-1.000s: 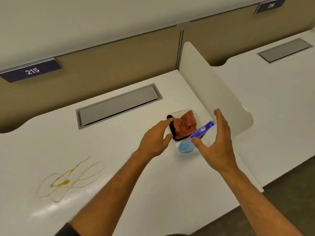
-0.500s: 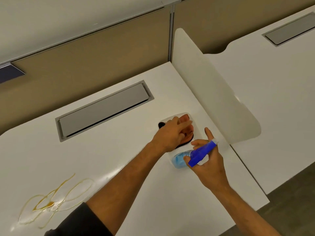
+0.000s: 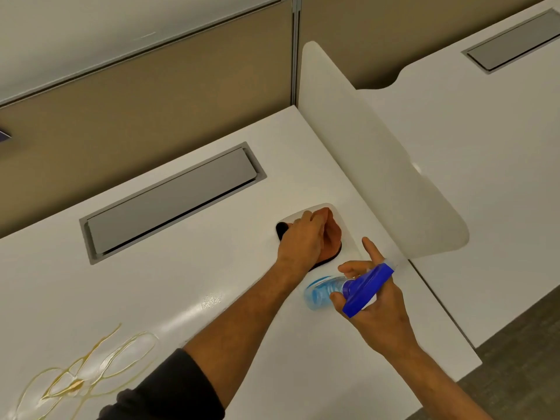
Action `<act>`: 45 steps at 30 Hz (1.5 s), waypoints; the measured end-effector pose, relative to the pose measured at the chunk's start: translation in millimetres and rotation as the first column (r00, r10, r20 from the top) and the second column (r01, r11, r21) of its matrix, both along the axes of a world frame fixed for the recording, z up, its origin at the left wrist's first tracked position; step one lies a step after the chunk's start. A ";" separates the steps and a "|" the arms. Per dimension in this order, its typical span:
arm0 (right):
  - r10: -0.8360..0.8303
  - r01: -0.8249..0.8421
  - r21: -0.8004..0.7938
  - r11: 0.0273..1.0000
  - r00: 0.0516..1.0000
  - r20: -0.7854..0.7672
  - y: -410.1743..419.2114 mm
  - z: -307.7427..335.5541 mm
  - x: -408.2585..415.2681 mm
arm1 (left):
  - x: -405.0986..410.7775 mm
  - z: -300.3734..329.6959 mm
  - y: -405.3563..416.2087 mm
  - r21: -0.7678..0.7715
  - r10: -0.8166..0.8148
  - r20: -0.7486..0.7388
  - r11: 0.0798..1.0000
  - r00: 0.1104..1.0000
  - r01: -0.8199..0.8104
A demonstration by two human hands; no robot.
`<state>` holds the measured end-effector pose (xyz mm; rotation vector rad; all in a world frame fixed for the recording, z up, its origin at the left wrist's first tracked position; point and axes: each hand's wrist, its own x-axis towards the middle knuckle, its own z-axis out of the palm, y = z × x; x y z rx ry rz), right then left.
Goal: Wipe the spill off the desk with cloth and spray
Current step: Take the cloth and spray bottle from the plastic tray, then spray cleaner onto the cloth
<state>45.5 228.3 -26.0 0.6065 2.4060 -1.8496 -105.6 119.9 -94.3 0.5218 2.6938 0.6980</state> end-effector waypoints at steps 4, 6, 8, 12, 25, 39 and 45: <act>-0.003 0.004 0.015 1.000 1.000 -0.023 -0.5 1.9 3.5 | -3.3 30.9 -10.2 0.170 0.080 0.001 0.982 0.997 -0.079; -0.028 0.029 0.012 1.000 0.999 -0.042 -1.7 3.6 6.7 | -5.5 55.1 -19.0 0.224 0.071 0.033 0.972 0.997 -0.077; -0.057 0.059 0.017 0.998 0.995 -0.078 -4.2 5.6 10.5 | -5.7 83.8 -30.3 0.262 0.025 0.073 0.964 0.997 -0.044; -0.123 0.119 -0.039 0.992 0.981 -0.151 -10.3 8.9 17.5 | -0.4 142.7 -53.7 0.313 -0.023 0.024 0.950 0.999 0.014; -0.047 0.009 -0.076 0.997 0.851 -0.523 -74.6 140.1 4.4 | 24.7 330.5 -212.6 0.250 -0.003 -0.055 0.968 0.998 0.017; 0.311 -0.410 -0.052 0.911 0.764 -0.565 -259.5 212.8 44.8 | 96.9 435.7 -404.9 0.056 0.113 -0.044 0.992 0.993 -0.110; 0.238 -0.335 -0.059 0.941 0.773 -0.588 -307.4 221.4 75.7 | 121.1 449.4 -447.8 0.008 0.160 -0.036 0.987 0.986 -0.160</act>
